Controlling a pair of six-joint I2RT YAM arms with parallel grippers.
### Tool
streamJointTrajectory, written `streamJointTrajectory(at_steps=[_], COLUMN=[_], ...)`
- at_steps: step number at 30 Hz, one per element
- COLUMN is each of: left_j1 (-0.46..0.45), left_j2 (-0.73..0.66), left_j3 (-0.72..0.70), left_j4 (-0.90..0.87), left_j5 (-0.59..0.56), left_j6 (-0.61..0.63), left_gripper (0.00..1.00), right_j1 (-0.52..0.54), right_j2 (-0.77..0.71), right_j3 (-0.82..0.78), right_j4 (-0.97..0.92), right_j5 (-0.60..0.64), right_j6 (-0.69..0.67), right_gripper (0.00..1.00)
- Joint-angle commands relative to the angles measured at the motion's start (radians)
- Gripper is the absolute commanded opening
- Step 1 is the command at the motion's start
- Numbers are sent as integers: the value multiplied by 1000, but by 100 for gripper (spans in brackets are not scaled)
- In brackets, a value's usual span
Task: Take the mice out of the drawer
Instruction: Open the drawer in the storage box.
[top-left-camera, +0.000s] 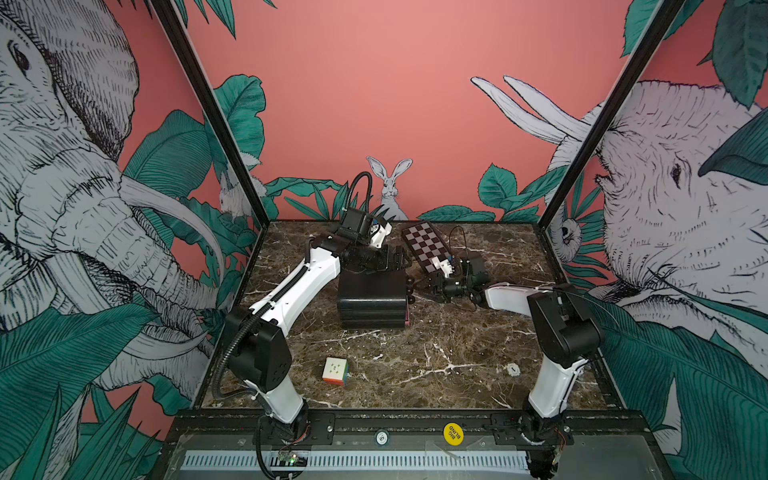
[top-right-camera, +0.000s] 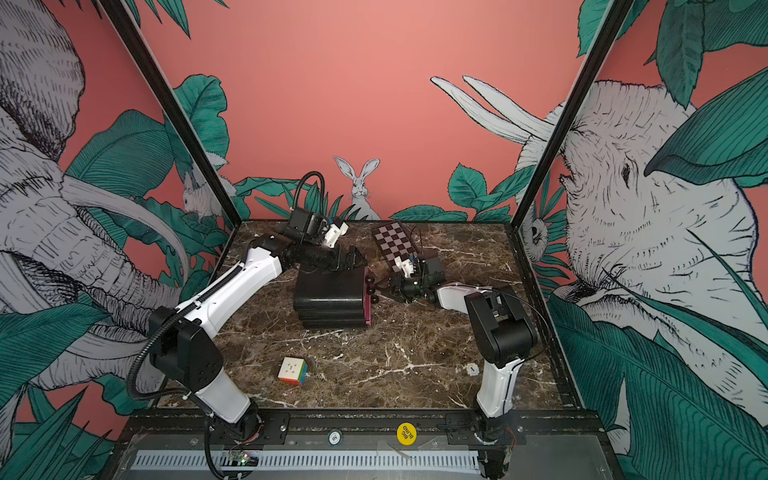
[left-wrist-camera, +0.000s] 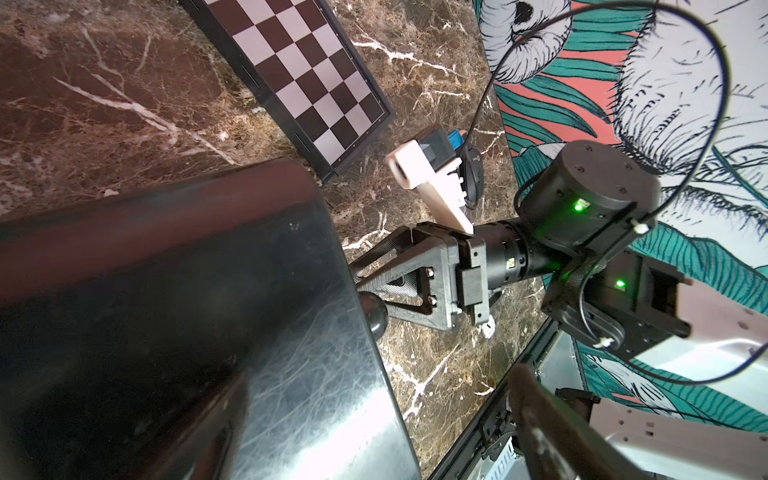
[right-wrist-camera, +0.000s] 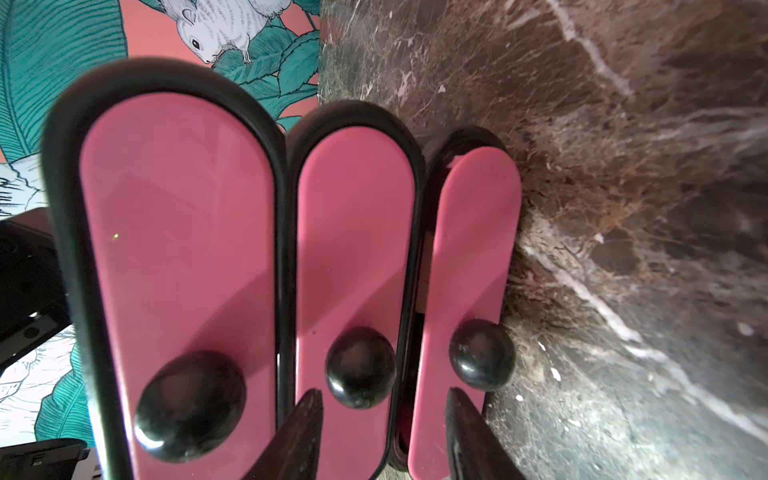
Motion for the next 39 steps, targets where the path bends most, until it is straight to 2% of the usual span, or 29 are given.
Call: streamJointTrajectory(at_steps=[1, 10, 14, 30, 39], left_j1=[-4, -6, -6, -6, -6], left_j2=[11, 9, 11, 4, 3], left_j3=[-9, -16, -19, -24, -33], left_j4=[-38, -23, -23, -29, -26], left_j5=[-24, -30, -30, -36, -48], left_j6=[-24, -46, -52, -54, -58], left_gripper=[99, 99, 99, 99, 99], right_j1=[9, 35, 42, 53, 33], right_j2=[23, 80, 90, 108, 86], right_j3=[18, 41, 36, 5, -31], right_j4=[83, 169, 203, 272, 239], right_j5=[-34, -63, -76, -93, -41], right_j6=[28, 89, 111, 156, 139], right_gripper=[47, 48, 41, 35, 24])
